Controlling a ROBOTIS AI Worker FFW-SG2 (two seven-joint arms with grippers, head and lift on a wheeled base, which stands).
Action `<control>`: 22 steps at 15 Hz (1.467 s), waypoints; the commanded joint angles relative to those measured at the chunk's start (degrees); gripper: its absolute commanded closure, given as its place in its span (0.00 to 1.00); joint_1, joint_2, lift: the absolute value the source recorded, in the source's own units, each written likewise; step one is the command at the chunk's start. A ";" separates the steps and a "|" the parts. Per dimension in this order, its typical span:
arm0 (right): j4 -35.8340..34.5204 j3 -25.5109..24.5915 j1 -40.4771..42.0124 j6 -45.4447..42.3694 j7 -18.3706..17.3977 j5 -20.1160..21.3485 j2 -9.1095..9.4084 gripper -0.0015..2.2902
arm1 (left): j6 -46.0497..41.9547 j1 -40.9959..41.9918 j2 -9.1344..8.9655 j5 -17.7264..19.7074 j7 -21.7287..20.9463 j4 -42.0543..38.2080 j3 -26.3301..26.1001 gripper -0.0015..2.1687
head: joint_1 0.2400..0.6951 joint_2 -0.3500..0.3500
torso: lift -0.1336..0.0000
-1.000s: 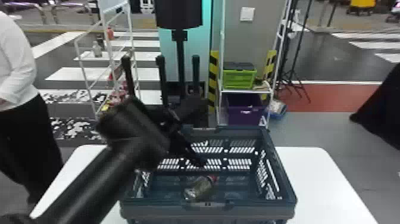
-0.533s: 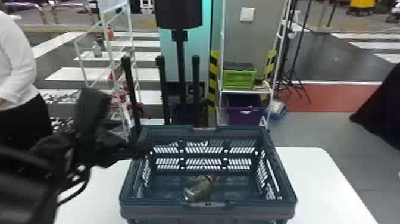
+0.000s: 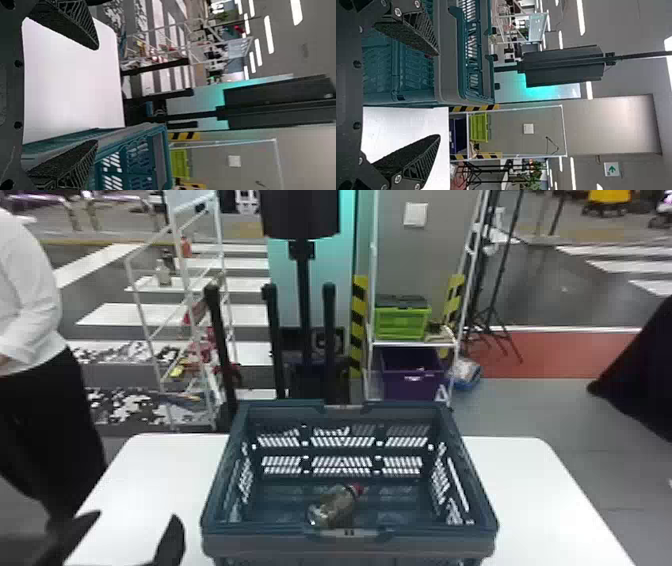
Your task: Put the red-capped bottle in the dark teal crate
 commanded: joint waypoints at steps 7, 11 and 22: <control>0.25 0.37 -0.37 0.34 0.05 0.37 -0.29 0.07 | -40.80 10.75 -1.48 -2.22 10.79 19.97 -12.17 0.02 | 0.57 0.50 | 1.00; 0.43 0.72 -0.45 0.34 0.05 0.81 -0.12 0.07 | -42.38 11.80 -1.40 -3.10 10.79 20.76 -12.17 0.03 | 0.57 0.50 | 1.00; 0.69 1.25 -0.98 0.87 -0.04 1.07 0.06 0.07 | -44.32 13.30 -1.13 -3.45 10.79 20.76 -11.21 0.03 | 0.57 0.50 | 1.00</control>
